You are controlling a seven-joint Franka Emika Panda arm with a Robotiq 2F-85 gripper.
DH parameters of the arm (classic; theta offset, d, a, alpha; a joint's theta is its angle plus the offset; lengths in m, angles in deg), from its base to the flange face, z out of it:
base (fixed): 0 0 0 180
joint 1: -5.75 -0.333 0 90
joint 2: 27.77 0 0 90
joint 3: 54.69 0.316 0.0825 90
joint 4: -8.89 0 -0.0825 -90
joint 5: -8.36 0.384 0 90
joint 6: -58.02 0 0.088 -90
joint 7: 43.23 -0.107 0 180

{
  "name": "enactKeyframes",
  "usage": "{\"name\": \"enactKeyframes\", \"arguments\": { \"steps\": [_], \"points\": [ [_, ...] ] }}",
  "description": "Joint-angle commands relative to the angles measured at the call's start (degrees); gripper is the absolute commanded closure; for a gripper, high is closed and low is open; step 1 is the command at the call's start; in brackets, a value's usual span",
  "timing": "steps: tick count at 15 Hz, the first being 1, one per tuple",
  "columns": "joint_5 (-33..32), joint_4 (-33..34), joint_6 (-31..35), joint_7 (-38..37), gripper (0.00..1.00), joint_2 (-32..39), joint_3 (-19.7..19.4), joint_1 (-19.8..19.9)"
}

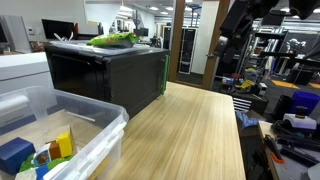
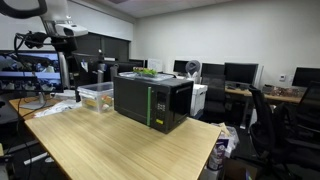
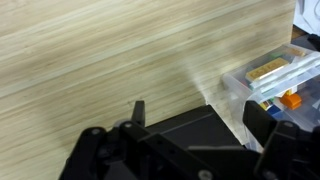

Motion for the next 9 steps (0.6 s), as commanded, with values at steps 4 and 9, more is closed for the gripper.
{"name": "enactKeyframes", "arguments": {
  "steps": [4,9],
  "points": [
    [-0.4,1.8,7.6,0.3,0.0,8.2,-1.1,2.5],
    [0.4,6.0,18.9,10.2,0.0,18.3,-8.4,1.1]
  ]
}}
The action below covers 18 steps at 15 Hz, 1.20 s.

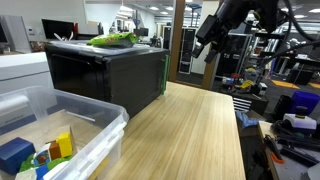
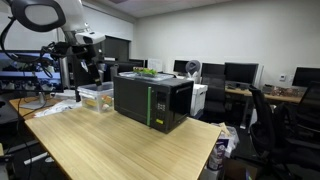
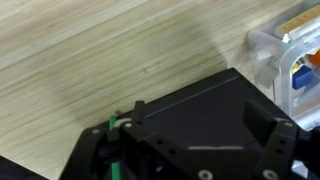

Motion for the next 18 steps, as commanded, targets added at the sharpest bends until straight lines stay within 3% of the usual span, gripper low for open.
{"name": "enactKeyframes", "arguments": {
  "steps": [1,5,9,18],
  "points": [
    [0.2,5.6,6.7,10.2,0.0,10.3,-6.1,-1.2],
    [2.0,12.2,10.8,24.4,0.0,19.0,-12.6,-3.7],
    [4.4,17.9,16.5,32.3,0.0,26.5,-15.4,-5.8],
    [11.4,27.4,22.1,41.3,0.0,38.4,-15.6,-5.7]
  ]
}}
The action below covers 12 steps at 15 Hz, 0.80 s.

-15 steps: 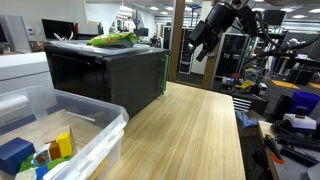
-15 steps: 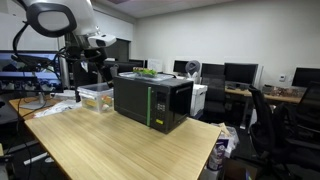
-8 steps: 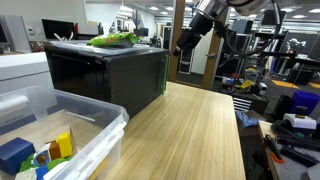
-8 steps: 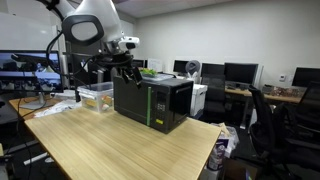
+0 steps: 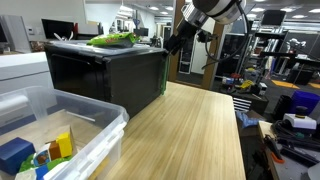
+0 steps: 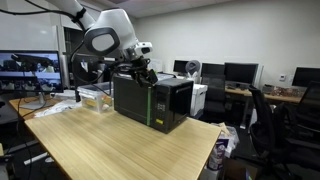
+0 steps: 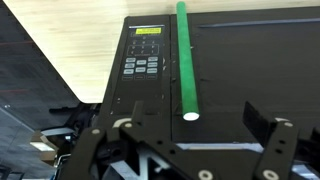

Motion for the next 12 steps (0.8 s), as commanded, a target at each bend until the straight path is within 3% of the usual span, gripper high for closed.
{"name": "enactKeyframes", "arguments": {
  "steps": [1,2,3,12],
  "points": [
    [4.2,3.9,1.5,4.7,0.0,4.5,0.3,0.4],
    [5.0,4.7,1.4,5.3,0.25,5.3,0.5,0.6],
    [5.6,5.4,0.9,5.9,0.26,5.8,0.7,0.8],
    [6.9,5.7,0.4,7.4,0.88,5.9,0.9,1.1]
  ]
}}
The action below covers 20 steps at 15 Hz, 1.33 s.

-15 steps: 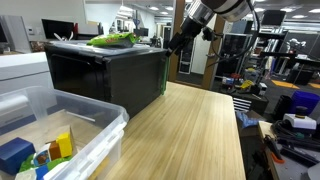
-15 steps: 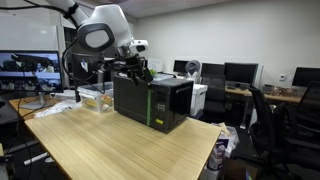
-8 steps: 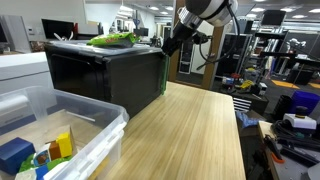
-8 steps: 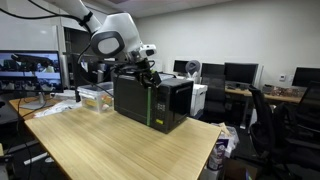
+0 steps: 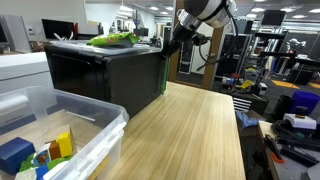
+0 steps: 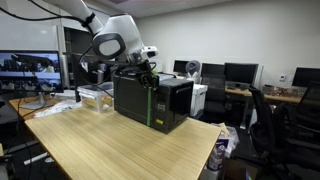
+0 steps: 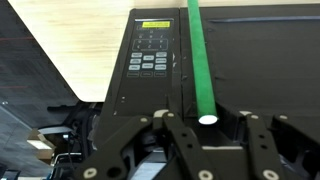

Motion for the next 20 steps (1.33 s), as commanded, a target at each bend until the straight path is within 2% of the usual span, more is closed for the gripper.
{"name": "enactKeyframes", "arguments": {
  "steps": [1,4,6,7,8,9,12,15,16,18,19,20],
  "points": [
    [1.1,0.7,1.4,0.8,0.89,0.5,0.2,0.2],
    [-0.7,-2.5,3.6,-3.0,0.99,-1.9,-0.3,-0.9],
    [-2.6,-5.5,4.7,-6.3,0.95,-4.1,-0.6,-1.8],
    [-6.5,-7.1,5.0,-10.7,0.95,-4.9,-1.8,-2.6],
    [-12.4,-8.7,5.0,-15.8,0.96,-5.9,3.0,3.0],
    [-15.1,-9.7,4.9,-18.4,0.95,-6.7,-2.7,-2.4],
    [-25.0,-12.6,3.9,-27.4,0.95,-9.8,-3.6,-2.0],
    [-33.4,-15.4,2.3,-36.6,0.95,-13.6,-2.3,0.2],
    [-35.6,-15.8,0.5,-39.2,0.56,-14.9,-1.8,0.7],
    [-38.2,-16.4,-3.1,-41.3,0.49,-17.6,-1.4,0.8],
    [-39.2,-16.3,-5.9,-41.6,0.41,-19.1,-1.2,0.8],
    [-36.7,-16.1,-8.5,-39.2,0.35,-20.2,3.7,5.2]
  ]
}}
